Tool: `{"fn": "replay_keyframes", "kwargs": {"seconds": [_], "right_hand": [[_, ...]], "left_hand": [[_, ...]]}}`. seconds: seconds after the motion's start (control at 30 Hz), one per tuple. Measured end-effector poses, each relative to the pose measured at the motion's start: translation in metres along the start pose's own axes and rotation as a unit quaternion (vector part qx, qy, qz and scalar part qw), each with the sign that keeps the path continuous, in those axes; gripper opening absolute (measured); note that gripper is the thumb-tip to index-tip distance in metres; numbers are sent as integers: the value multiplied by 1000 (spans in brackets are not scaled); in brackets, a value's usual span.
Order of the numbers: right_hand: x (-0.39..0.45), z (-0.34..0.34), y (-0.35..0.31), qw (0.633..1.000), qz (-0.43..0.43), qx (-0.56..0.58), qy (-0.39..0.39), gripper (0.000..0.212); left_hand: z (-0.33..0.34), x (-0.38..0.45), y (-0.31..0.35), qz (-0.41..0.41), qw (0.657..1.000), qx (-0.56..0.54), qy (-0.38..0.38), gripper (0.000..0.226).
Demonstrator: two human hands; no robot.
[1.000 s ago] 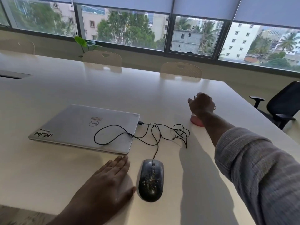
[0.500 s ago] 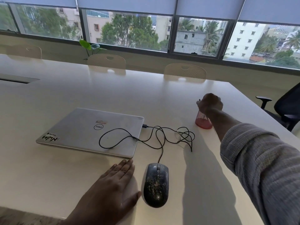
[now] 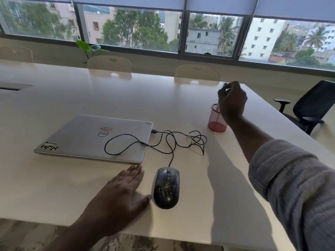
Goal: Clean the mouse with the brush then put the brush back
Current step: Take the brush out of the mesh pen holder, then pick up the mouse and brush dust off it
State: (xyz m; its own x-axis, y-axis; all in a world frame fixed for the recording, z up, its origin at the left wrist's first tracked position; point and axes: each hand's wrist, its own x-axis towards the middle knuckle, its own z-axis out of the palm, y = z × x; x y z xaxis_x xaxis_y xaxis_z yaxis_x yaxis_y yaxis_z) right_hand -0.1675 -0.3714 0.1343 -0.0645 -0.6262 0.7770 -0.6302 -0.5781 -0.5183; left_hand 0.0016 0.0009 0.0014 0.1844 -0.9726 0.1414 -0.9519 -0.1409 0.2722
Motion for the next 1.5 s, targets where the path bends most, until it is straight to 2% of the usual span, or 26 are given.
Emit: {"fn": "replay_keyframes", "kwargs": {"seconds": [0.1,0.23,0.37,0.63,0.77,0.97,1.07,1.13,1.27,1.37,1.5], "right_hand": [[-6,-22,-19,999,1,29,34,21],[-20,-54,-37,998,25,42,50,21],[-44,-82,-46,996,37,70,44,12],[-102,-128,-49,977,170,128,0,17],[-122,-152,-51,926,292,236,-40,13],[-153,-183,-49,806,428,388,-129,7],[-166,-189,-43,725,495,447,-174,20],[-176,-192,-40,688,520,460,-209,22],[-192,-192,-36,661,542,454,-252,20],[-201,-190,-42,658,542,445,-274,16],[-214,-178,-58,676,526,410,-314,13]], "left_hand": [[1,0,0,-1,1000,-1,-1,98],[3,1,-3,-6,1000,-9,-3,87],[3,1,-1,-4,1000,-15,5,85],[-2,-5,3,-3,1000,-10,27,81],[-4,-7,4,-8,999,-17,30,78],[-6,-7,4,-15,998,-38,38,77],[-9,-8,5,-17,996,-60,59,76],[-11,-10,6,-19,994,-68,81,74],[-15,-10,12,-30,987,-117,108,81],[-19,-6,22,-13,984,-173,31,105],[-25,9,36,-27,983,-161,-83,126]]}}
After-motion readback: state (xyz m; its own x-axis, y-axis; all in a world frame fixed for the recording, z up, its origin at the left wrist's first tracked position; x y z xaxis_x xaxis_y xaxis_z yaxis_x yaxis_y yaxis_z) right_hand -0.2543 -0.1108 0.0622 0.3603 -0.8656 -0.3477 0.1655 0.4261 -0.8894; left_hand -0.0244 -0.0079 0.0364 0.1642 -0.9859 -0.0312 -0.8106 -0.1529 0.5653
